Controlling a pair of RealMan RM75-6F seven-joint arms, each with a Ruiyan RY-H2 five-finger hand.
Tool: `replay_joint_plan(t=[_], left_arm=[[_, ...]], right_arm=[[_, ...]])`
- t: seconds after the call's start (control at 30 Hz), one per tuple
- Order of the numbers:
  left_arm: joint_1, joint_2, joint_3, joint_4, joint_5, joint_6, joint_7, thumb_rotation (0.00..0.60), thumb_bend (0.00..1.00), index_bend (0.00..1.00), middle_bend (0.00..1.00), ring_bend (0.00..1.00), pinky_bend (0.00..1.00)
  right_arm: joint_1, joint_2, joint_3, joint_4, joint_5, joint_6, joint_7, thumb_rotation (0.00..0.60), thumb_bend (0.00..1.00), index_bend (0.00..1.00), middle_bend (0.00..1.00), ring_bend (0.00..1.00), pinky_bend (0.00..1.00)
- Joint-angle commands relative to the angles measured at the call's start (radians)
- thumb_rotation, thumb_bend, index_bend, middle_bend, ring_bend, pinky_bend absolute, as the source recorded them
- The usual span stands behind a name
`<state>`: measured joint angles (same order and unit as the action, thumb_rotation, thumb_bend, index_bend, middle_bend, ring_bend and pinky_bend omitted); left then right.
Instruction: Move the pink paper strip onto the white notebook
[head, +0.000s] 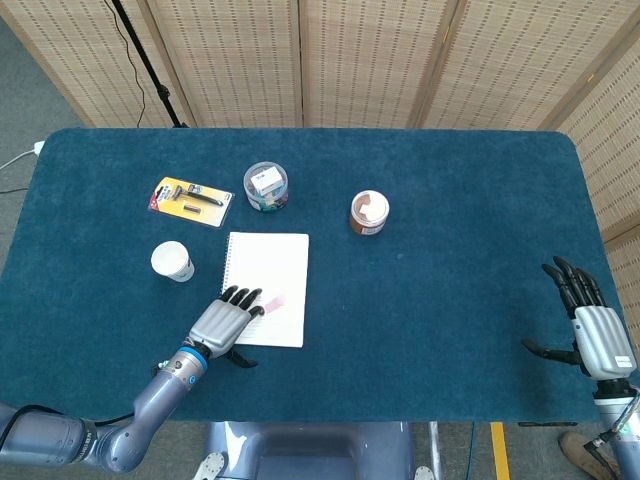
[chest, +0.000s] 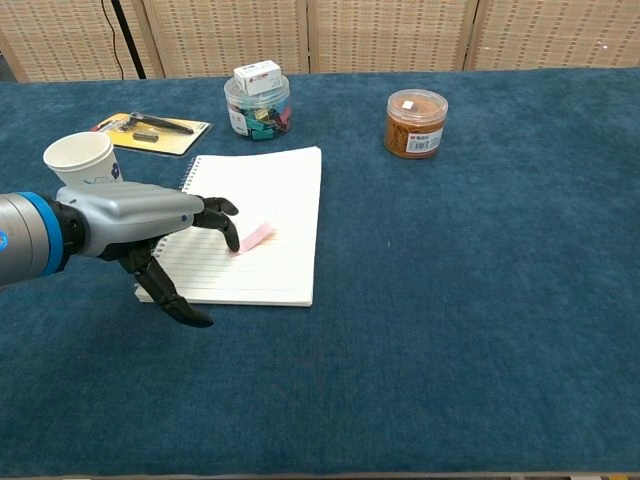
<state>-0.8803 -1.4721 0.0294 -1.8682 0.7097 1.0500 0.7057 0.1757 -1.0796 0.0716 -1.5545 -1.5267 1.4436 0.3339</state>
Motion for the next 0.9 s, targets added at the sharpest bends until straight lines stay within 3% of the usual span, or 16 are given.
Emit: replay_joint_plan(t=[0.03,0.9], left_arm=[[0.000,-0.001,0.001,0.000,-0.001,0.000,0.002,0.359,0.00,0.24,0.00,0.00,0.00],[-0.010,-0.013,0.002,-0.015,-0.036,0.013,0.047,0.358,0.00,0.24,0.00,0.00,0.00]], right_arm=[[0.000,0.001,0.001,0.000,-0.001,0.000,0.001,0.600,0.00,0.03,0.00,0.00,0.00],[-0.007,0.010,0.005,-0.004,-0.002,-0.004,0.018,0.600,0.00,0.03,0.00,0.00,0.00]])
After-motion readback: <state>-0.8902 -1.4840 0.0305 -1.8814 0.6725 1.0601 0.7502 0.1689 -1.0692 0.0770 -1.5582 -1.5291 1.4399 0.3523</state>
